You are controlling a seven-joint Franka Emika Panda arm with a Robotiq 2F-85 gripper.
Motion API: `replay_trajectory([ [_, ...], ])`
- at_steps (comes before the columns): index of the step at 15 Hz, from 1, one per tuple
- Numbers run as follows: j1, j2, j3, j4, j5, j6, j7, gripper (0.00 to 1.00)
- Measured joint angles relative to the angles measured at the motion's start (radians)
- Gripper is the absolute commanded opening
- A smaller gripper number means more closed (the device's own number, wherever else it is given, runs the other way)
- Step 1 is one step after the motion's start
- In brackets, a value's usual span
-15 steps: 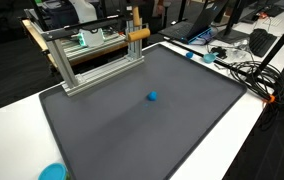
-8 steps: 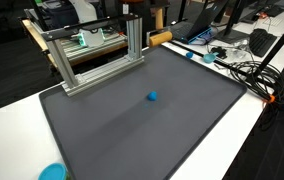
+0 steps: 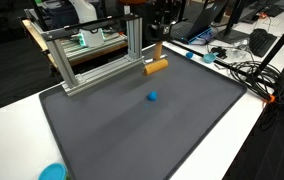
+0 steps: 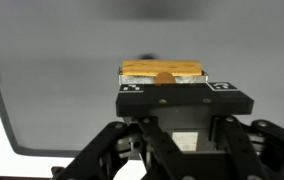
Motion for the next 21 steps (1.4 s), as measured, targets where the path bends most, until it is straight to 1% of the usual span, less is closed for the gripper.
replay_trajectory([
  [2,0.005,0.041,0.000,0.047,0.004,-0.026,-0.006,0.47],
  [3,0.007,0.045,0.000,0.056,0.005,-0.032,-0.006,0.22],
  [5,0.010,0.046,0.000,0.061,0.005,-0.035,-0.005,0.22],
  [7,0.009,0.062,-0.008,0.058,0.034,-0.024,-0.003,0.22],
  [12,-0.023,0.141,-0.041,0.054,0.142,0.078,-0.019,0.22],
  [15,-0.040,0.164,-0.061,0.049,0.160,0.138,-0.020,0.22],
  [16,-0.042,0.164,-0.068,0.044,0.159,0.149,-0.020,0.47],
  [21,-0.043,0.149,-0.078,0.022,0.159,0.151,-0.026,0.47],
])
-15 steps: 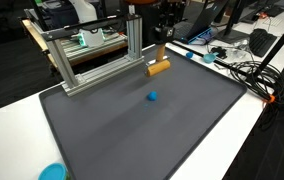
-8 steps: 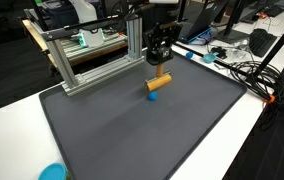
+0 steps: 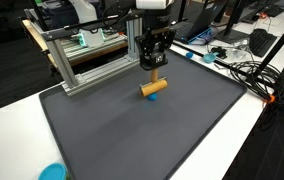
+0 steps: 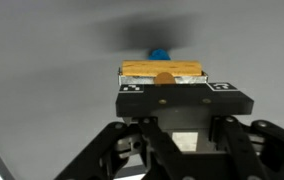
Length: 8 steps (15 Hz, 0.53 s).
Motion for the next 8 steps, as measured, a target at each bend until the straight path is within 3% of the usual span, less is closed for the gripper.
replay_trajectory([
  [1,0.000,0.000,0.000,0.000,0.000,0.000,0.000,0.22],
  [8,0.001,0.018,-0.004,-0.013,-0.003,0.015,0.000,0.22],
])
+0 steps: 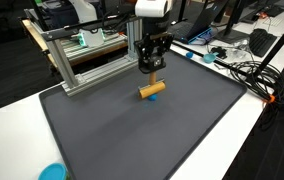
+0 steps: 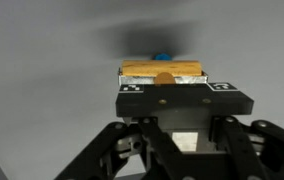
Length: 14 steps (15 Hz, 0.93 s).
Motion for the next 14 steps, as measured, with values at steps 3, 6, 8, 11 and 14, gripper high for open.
replay_trajectory([
  [3,0.001,-0.001,0.000,-0.034,0.000,0.045,-0.001,0.22],
  [6,0.006,-0.002,-0.001,-0.053,-0.004,0.082,-0.001,0.22],
  [8,0.009,-0.001,-0.003,-0.064,-0.014,0.102,0.000,0.22],
  [11,0.017,0.003,-0.010,-0.068,-0.040,0.108,0.009,0.22],
  [14,0.024,0.010,-0.016,-0.068,-0.060,0.108,0.016,0.22],
])
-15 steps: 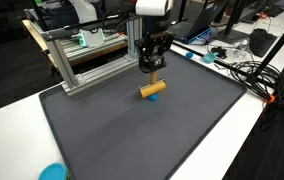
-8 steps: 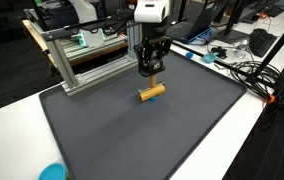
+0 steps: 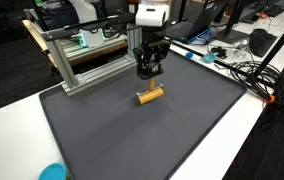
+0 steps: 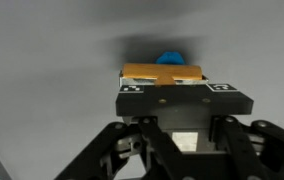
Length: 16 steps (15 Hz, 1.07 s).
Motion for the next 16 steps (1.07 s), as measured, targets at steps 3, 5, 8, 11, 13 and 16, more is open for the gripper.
replay_trajectory([
  [3,0.006,0.005,-0.003,0.000,-0.017,-0.001,0.002,0.22],
  [5,0.009,0.007,-0.003,0.001,-0.027,-0.007,0.002,0.22],
  [8,0.014,0.008,-0.003,0.010,-0.041,-0.043,0.001,0.22],
  [11,0.020,0.007,-0.003,0.024,-0.050,-0.107,-0.010,0.22],
  [13,0.022,0.007,-0.003,0.029,-0.051,-0.174,-0.018,0.47],
  [16,0.021,0.020,-0.002,0.030,-0.050,-0.248,-0.033,0.47],
])
